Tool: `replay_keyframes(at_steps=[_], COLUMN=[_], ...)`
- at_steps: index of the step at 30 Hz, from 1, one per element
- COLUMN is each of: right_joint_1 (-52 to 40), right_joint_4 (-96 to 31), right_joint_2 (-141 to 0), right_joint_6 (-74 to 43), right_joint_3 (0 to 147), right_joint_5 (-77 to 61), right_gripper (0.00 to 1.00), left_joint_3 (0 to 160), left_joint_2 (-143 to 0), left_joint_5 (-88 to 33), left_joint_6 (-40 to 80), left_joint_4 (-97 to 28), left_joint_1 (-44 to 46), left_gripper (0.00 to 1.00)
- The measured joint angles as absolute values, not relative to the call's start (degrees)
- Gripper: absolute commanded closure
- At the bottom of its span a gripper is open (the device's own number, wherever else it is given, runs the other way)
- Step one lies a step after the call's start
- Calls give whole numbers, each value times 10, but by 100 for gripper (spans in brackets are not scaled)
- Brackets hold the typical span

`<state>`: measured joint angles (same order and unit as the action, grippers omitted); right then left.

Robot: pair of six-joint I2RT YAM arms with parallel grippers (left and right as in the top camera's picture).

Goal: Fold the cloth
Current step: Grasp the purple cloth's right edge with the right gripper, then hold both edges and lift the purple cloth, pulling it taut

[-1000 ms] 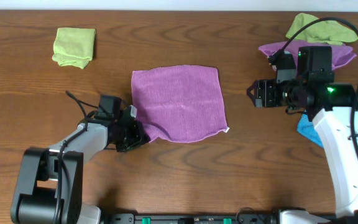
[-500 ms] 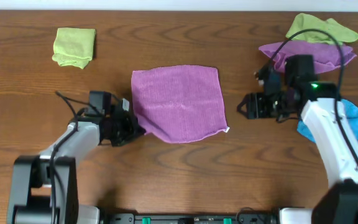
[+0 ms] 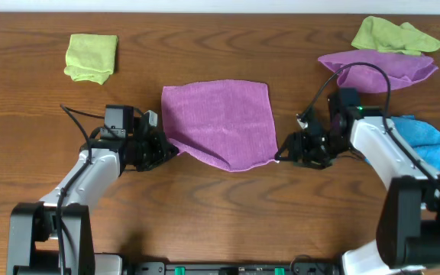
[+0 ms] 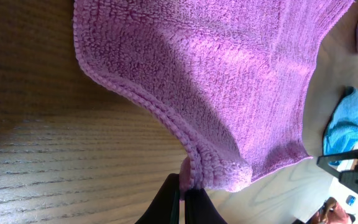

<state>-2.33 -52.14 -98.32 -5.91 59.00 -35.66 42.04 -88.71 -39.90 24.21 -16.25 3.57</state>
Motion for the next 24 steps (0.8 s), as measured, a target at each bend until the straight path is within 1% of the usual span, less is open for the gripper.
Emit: replay_keyframes(at_steps=[4, 11, 24], right_joint_1=[-33, -38, -57], right_joint_4=[-499, -451, -447], right_joint_2=[-1016, -1028, -1029], right_joint_6=[-96, -150, -193], right_joint_3=[590, 588, 588], right_joint_5=[-377, -391, -360], right_gripper=[46, 48, 56], left_joint_3=[420, 420, 420], left_joint_2=[-887, -887, -887], left_joint_5=[-399, -399, -399], left_joint_6=[242, 242, 241], left_joint_4=[-163, -163, -163], left_joint_1=[36, 36, 36], left_gripper=[94, 94, 94])
